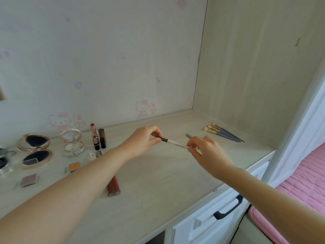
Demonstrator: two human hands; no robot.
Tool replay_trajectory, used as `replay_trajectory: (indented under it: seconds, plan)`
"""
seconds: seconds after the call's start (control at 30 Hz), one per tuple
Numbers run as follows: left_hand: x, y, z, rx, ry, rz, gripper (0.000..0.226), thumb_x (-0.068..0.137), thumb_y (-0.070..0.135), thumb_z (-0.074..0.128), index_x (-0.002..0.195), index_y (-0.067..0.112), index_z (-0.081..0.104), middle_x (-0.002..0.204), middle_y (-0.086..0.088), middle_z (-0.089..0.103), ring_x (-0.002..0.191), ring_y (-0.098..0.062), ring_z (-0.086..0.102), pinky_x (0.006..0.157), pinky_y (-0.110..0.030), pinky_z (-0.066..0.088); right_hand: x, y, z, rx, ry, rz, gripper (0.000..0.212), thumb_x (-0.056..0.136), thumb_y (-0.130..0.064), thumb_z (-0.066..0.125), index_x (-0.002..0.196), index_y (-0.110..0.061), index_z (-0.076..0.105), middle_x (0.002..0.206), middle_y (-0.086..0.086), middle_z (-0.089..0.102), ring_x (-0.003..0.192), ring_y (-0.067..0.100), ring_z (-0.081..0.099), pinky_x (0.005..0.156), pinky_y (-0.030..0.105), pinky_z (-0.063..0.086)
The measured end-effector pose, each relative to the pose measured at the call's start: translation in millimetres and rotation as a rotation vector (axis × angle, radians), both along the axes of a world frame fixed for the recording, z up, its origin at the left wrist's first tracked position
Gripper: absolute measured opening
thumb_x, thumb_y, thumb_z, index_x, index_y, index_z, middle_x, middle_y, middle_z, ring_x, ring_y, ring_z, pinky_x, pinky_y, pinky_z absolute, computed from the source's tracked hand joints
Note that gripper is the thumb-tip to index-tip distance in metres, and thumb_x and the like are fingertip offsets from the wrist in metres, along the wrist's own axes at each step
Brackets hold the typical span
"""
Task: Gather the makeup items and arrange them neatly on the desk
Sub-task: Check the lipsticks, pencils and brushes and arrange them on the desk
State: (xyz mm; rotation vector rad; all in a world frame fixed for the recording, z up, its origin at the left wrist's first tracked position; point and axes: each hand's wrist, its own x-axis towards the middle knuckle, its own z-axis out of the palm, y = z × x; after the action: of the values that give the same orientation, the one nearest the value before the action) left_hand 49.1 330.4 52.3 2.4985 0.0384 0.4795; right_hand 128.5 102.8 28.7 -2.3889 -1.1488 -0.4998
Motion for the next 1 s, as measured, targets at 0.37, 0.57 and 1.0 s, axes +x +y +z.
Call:
replay_trajectory:
  seconds: [0.37,0.57,1.0]
  plan:
    - [-90.5,24.4,12.2,-0.482,-0.051,0.077,0.006,0.094,0.011,0.057,0.093,0.017,0.057,0.09,0.002,0.075,0.087,-0.015,0.063,0.084,-0.024,0.048,-57.9,39.2,13.7,0.116,0.239,0.11,0.004,0.086,-0.028,0.067,0.089,-0.029,0.065,0.08,-0.013,0.067,0.08,0.005,0.06,0.073,0.029,0.053]
    - [-142.5,38.9,11.6,-0.969,-0.212,0.146,0.011,0.095,0.003,0.052,0.103,0.007,0.059,0.099,-0.013,0.072,0.092,-0.021,0.072,0.085,-0.033,0.056,-106.7,67.6,24.9,0.297,0.476,0.166,0.012,0.083,-0.035,0.069,0.075,-0.028,0.065,0.066,-0.017,0.07,0.056,0.0,0.053,0.045,0.014,0.037]
    - [-220.7,58.5,-9.4,-1.25,-0.31,0.237,0.014,0.086,0.003,0.065,0.084,0.01,0.076,0.096,-0.012,0.074,0.086,-0.02,0.072,0.081,-0.03,0.058,-192.6,140.8,20.6,0.298,0.844,0.346,0.004,0.082,-0.018,0.07,0.084,-0.021,0.069,0.071,-0.008,0.074,0.056,0.001,0.058,0.049,0.014,0.043]
